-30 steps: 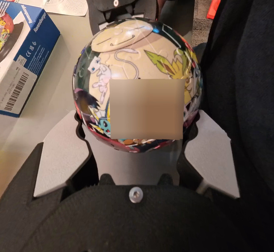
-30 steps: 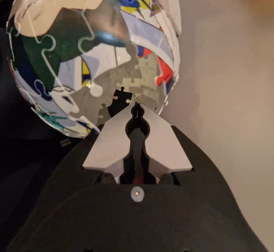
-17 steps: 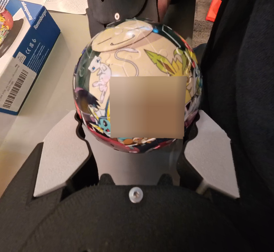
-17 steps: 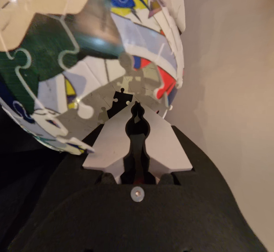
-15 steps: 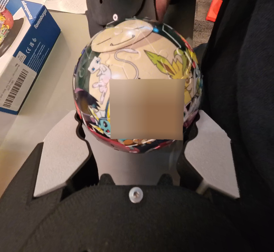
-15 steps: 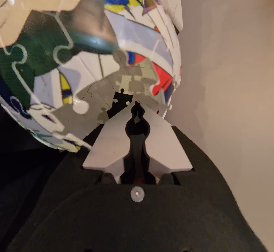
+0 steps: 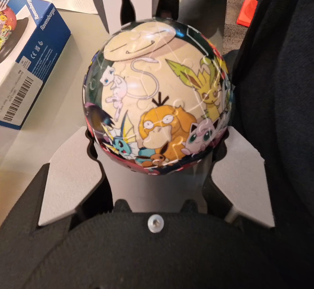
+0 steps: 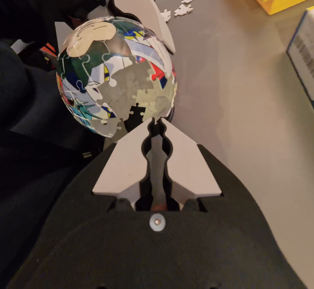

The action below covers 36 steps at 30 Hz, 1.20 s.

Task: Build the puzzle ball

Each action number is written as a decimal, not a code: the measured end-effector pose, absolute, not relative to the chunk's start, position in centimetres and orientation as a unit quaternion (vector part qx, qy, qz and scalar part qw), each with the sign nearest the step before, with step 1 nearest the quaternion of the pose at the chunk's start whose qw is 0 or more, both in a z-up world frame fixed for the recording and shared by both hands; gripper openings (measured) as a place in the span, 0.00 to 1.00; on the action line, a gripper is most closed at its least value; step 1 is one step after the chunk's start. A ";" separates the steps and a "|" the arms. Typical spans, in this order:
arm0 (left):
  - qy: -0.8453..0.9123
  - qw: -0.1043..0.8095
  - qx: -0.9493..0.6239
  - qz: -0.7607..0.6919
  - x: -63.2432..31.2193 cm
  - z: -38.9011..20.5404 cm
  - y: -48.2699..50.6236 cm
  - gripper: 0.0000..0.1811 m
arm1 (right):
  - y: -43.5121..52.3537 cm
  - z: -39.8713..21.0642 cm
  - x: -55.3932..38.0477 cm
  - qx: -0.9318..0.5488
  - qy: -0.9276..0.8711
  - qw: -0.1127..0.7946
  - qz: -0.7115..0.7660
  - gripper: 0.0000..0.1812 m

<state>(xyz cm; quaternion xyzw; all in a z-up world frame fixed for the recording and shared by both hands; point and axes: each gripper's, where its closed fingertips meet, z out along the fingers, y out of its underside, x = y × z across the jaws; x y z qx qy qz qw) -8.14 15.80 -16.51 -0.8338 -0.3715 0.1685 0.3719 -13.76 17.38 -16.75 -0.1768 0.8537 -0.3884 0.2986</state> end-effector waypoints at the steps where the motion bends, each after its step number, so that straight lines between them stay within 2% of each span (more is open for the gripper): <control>1: -0.372 0.372 -0.834 0.168 -8.1 -16.5 15.8 0.76 | 17.4 -16.9 -14.2 -0.166 0.859 0.291 -0.388 0.03; 6: -0.373 0.370 -0.834 0.165 -8.1 -16.5 15.7 0.76 | 17.2 -18.1 -14.8 -0.139 0.870 0.275 -0.385 0.08; 25: -0.406 0.379 -0.815 0.164 -7.4 -16.2 14.9 0.76 | 15.9 -17.7 -16.4 -0.109 0.853 0.282 -0.425 0.06; 32: -0.451 0.372 -0.787 0.200 -6.6 -13.7 11.7 0.75 | 15.6 -17.1 -17.3 -0.094 0.835 0.307 -0.447 0.06; 34: -0.473 0.355 -0.775 0.222 -6.0 -13.2 9.6 0.71 | 15.6 -17.0 -17.4 -0.089 0.832 0.316 -0.448 0.07; 36: -0.496 0.315 -0.770 0.249 -5.1 -13.2 6.7 0.61 | 15.6 -16.9 -17.4 -0.086 0.830 0.322 -0.447 0.07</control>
